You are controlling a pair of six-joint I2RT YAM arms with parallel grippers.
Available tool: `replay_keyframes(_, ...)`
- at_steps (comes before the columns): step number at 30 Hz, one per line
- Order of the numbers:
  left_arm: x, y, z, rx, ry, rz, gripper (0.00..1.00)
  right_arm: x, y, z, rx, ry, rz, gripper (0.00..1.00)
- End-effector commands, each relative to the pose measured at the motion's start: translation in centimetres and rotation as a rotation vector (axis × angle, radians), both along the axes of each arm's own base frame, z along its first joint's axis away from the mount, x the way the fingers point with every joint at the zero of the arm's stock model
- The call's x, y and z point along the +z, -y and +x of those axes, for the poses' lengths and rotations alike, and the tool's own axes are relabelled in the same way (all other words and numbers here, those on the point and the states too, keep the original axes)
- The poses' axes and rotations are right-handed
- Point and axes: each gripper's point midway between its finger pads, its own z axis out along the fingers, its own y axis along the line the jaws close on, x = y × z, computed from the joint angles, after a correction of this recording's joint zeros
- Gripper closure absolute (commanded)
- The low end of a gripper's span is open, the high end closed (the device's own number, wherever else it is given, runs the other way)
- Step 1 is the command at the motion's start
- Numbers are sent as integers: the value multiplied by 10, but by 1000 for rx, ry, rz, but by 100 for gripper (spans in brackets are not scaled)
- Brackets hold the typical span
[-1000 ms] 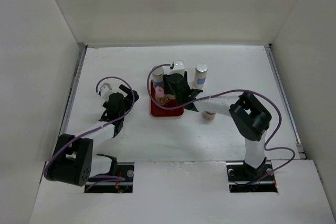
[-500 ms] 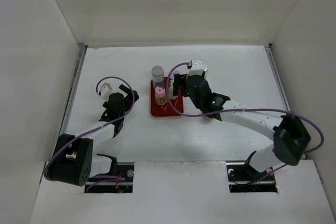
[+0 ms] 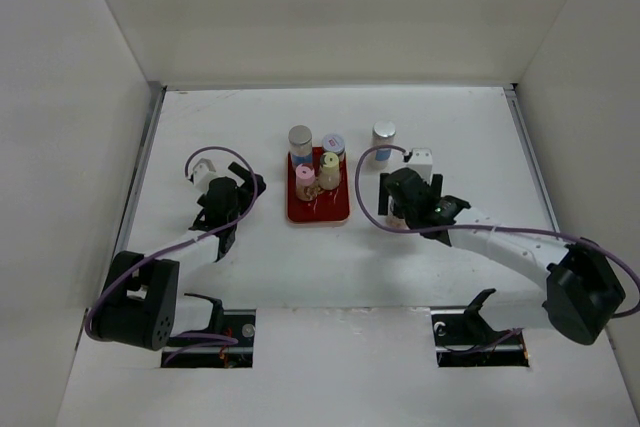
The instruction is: Organize the condiment bottles
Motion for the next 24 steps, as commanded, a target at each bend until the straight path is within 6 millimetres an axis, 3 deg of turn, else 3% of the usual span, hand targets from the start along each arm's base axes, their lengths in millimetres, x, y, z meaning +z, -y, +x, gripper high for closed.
replay_keyframes(1, 17, 5, 10, -9, 65, -33, 0, -2, 9, -2, -49, -15, 27, 2)
replay_keyframes(5, 16, 4, 9, -6, 65, -33, 0, -12, -5, 3, -16, -39, 72, 13)
replay_keyframes(9, 17, 3, 10, -4, 67, -33, 0, -8, -8, 12, -17, -7, 75, 45)
replay_keyframes(11, 17, 3, 9, -4, 68, -33, 0, 4, -9, 13, -14, 22, 82, 53)
replay_keyframes(14, 16, 3, 9, -4, 65, -33, 0, 42, -12, 17, -5, 115, 110, 55)
replay_keyframes(18, 15, 5, 10, -9, 59, -35, 0, 97, -57, 14, 118, 210, 216, 54)
replay_keyframes(24, 16, 2, 9, -1, 65, -36, 0, 109, -161, 17, 329, 215, 308, 53)
